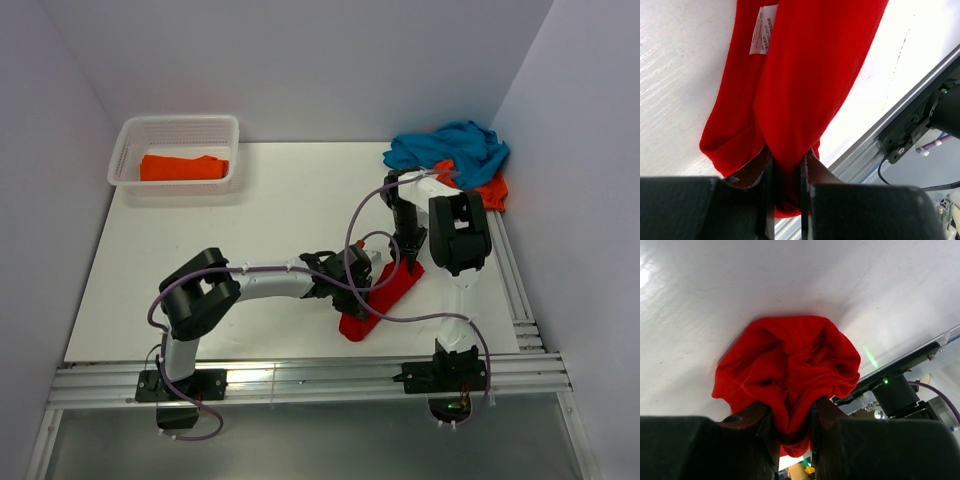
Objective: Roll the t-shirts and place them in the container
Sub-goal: Roll the tshirt
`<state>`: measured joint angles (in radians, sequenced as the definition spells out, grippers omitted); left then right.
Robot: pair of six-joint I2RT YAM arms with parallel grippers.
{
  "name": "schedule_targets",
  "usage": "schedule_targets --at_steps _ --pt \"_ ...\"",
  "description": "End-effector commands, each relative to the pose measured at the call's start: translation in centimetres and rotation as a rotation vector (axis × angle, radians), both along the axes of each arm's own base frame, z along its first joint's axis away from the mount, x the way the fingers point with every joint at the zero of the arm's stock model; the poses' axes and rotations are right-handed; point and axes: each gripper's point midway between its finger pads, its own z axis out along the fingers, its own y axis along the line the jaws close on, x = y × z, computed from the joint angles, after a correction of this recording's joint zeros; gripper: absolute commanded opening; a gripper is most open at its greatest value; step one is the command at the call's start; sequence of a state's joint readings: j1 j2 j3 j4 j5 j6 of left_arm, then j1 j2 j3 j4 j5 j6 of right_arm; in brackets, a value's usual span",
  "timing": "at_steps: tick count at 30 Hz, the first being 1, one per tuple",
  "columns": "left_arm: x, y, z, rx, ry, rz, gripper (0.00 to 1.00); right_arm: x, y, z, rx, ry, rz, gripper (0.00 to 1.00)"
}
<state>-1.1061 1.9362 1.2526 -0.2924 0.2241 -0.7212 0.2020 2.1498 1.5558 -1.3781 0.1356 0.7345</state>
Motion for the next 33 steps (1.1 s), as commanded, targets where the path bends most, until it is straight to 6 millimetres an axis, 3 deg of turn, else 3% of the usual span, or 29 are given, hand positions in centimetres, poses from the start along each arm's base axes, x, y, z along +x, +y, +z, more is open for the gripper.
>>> schedule_targets --at_steps 1,2,5,6,10,14,20,31,32,33 --pt "-5.2 7.2 -4.9 0.295 0.195 -0.095 0.0 3.0 -3.4 -1.2 -0.134 -0.102 0.007 0.02" --pt "-5.5 7.5 -5.1 0.299 0.207 -0.097 0.0 3.0 -3.4 -1.3 -0.138 -0.101 0.001 0.04" --pt "-6.6 8.6 -5.7 0.308 0.248 -0.093 0.0 2.9 -3.3 -1.7 -0.134 -0.091 -0.002 0.25" --pt "-7.0 9.1 -6.1 0.311 0.258 -0.091 0.01 2.9 -3.3 -1.8 -0.134 -0.093 -0.004 0.37" --pt "-7.5 9.6 -6.4 0.295 0.282 -0.081 0.04 3.6 -2.7 -1.6 -0.094 -0.152 -0.014 0.48" --pt "-7.7 9.2 -6.4 0.261 0.308 -0.099 0.09 3.8 -1.5 -1.2 0.0 -0.213 -0.009 0.69" --pt "-7.2 8.9 -6.4 0.278 0.302 -0.118 0.16 4.7 -0.1 -0.2 0.101 -0.333 -0.021 0.81" --pt "-6.3 8.0 -5.9 0.265 0.312 -0.12 0.17 6.0 2.4 1.0 0.248 -0.413 -0.092 0.83" --pt "-6.3 8.1 -5.9 0.266 0.319 -0.118 0.17 6.2 2.2 0.9 0.256 -0.417 -0.101 0.98" --pt "-6.3 8.2 -6.0 0.268 0.323 -0.119 0.16 6.3 2.3 1.0 0.263 -0.42 -0.101 1.0"
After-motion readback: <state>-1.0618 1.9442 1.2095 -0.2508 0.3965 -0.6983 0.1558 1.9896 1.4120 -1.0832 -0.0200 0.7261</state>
